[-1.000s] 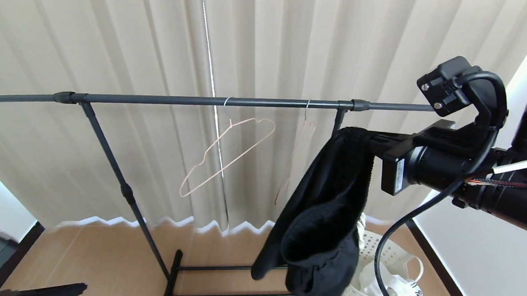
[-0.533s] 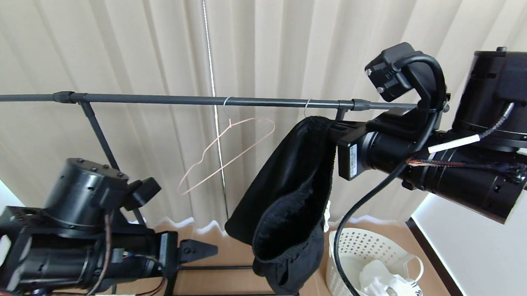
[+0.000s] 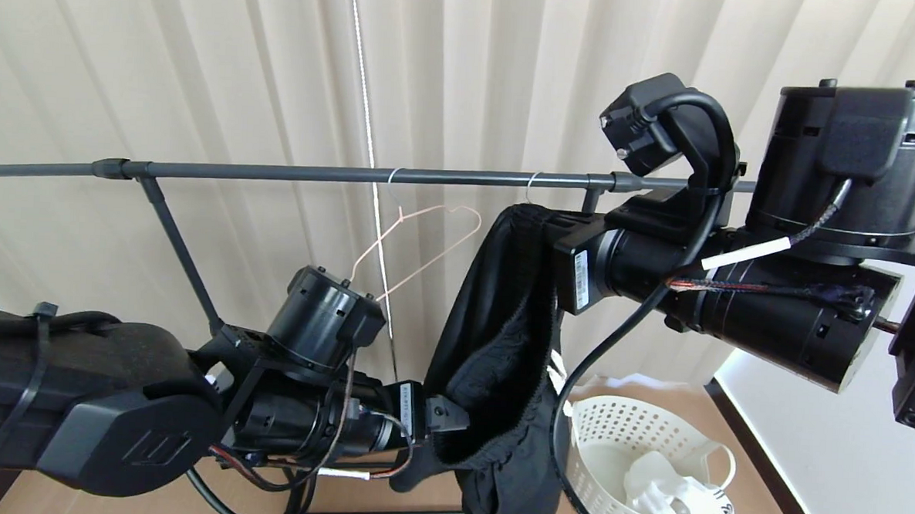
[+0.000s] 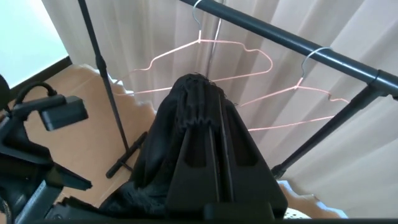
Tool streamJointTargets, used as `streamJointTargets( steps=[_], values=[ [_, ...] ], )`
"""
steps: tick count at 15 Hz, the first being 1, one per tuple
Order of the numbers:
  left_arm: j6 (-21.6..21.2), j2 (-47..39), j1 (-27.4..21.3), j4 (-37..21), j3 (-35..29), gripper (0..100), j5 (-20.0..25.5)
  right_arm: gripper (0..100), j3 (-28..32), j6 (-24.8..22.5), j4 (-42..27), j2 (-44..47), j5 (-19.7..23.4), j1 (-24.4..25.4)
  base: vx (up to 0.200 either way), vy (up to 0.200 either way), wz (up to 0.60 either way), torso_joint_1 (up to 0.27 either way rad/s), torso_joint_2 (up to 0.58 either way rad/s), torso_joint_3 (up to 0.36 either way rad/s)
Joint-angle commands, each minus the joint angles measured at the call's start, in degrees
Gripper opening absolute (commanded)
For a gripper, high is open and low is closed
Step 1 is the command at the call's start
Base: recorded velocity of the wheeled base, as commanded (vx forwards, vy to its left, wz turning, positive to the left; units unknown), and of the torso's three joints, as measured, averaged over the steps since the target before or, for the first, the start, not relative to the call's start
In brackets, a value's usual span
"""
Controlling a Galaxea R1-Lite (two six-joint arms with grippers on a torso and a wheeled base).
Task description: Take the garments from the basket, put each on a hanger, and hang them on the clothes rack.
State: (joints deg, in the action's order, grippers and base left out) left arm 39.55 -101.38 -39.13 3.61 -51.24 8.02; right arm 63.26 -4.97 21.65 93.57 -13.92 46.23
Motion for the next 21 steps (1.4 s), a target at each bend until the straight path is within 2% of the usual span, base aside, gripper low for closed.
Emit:
streamJointTargets(
  steps=[1, 3, 7, 8, 10, 13, 15, 18, 19, 21],
  values=[
    [0.0, -2.2, -0.3, -0.1, -0.9, 100, -1.2, 0, 0.0, 0.8, 0.0, -1.1, 0.0, 0.2, 0.0, 0.0, 0.0, 0.0, 0.0, 0.0],
    [0.0, -3.8, -0.3, -0.1, -1.1, 100, -3.5, 0, -0.2, 1.4, 0.1, -2.2, 0.0, 0.2, 0.0, 0.0, 0.0, 0.0, 0.0, 0.0],
    [0.0, -7.3, -1.2, -0.2, -1.8, 100, -9.1, 0, -2.0, 5.5, -0.1, -7.3, 0.0, -0.8, 0.0, 0.0, 0.0, 0.0, 0.0, 0.0],
    [0.0, -7.2, -1.7, -0.2, -1.8, 0, -10.2, 0, -2.5, 5.5, -0.1, -7.4, 0.0, -1.6, 0.0, 0.0, 0.0, 0.0, 0.0, 0.0],
    [-0.3, -4.2, -4.2, -2.0, -1.8, 0, -16.2, 0, -6.0, 6.2, 0.1, -7.5, -0.3, -4.5, 0.0, 0.0, 0.0, 0.0, 0.0, 0.0],
    [-1.8, 1.5, -5.4, -14.0, -9.1, 0, -21.0, 0, -10.8, 6.6, -0.5, -6.3, -5.2, -5.0, 0.0, 0.0, 0.0, 0.0, 0.0, 0.0],
    [-2.7, 3.1, -5.1, -20.6, -14.2, 0, -23.6, 0, -9.6, 6.6, -3.5, -5.2, -8.3, -5.6, 0.0, 0.0, 0.0, 0.0, 0.0, 0.0],
    [-5.6, 2.9, -4.5, -21.9, -17.8, 0, -26.7, 0, -5.3, 9.9, -16.7, -4.2, -8.6, -5.7, 0.0, 0.0, 0.0, 0.0, 0.0, 0.0],
    [-6.9, 2.7, -4.5, -21.9, -17.9, 0, -27.1, 0, -1.4, 13.6, -24.0, -3.5, -8.5, -5.7, 0.0, 0.0, 0.0, 0.0, 0.0, 0.0],
    [-9.0, 2.7, -3.8, -22.0, -17.8, 0, -27.1, 0, 3.3, 17.1, -32.4, -3.2, -8.1, -5.7, 0.0, 0.0, 0.0, 0.0, 0.0, 0.0]
  ],
)
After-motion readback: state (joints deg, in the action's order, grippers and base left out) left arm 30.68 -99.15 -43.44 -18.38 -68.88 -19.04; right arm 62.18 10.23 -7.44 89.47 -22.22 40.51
